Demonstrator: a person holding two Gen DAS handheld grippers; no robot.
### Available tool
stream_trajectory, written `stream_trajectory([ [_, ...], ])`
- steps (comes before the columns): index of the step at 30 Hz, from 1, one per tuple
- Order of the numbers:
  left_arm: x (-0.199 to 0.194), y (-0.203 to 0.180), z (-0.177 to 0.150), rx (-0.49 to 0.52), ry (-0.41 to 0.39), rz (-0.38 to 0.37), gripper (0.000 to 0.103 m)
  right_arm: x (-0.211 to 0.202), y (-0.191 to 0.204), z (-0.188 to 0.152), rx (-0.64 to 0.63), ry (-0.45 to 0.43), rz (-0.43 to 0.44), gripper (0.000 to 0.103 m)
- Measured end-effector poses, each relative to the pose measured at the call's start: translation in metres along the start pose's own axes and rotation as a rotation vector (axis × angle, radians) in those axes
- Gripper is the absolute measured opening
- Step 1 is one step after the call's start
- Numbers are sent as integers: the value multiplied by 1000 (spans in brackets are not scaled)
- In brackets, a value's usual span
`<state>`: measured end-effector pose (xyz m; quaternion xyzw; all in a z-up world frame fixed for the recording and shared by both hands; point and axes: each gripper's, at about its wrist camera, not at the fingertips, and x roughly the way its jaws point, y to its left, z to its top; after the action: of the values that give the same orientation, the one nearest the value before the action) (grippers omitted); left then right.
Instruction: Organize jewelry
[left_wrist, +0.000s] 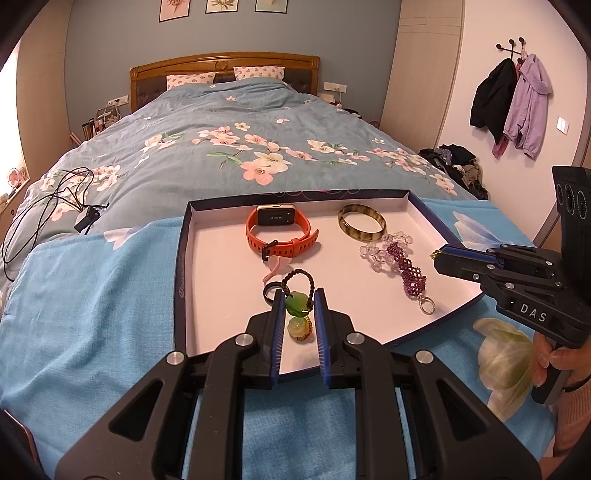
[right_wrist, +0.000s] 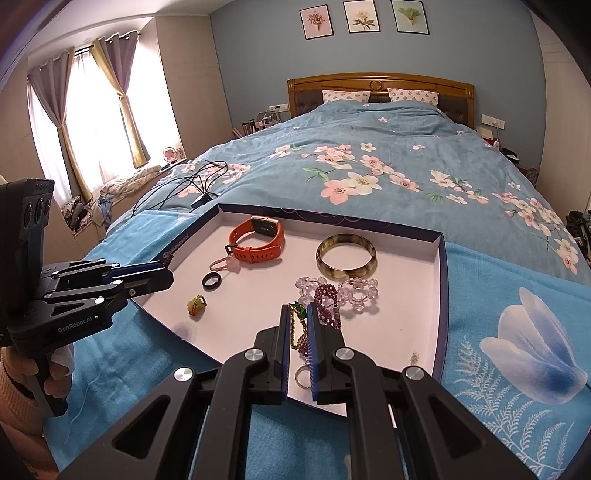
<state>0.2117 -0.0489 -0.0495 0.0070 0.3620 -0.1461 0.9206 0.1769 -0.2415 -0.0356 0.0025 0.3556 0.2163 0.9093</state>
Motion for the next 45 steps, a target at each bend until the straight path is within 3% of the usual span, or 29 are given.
stream_trajectory([
  [45,15,6,-2,-34,40,13,16,18,-4,1,7,39,-25,7],
])
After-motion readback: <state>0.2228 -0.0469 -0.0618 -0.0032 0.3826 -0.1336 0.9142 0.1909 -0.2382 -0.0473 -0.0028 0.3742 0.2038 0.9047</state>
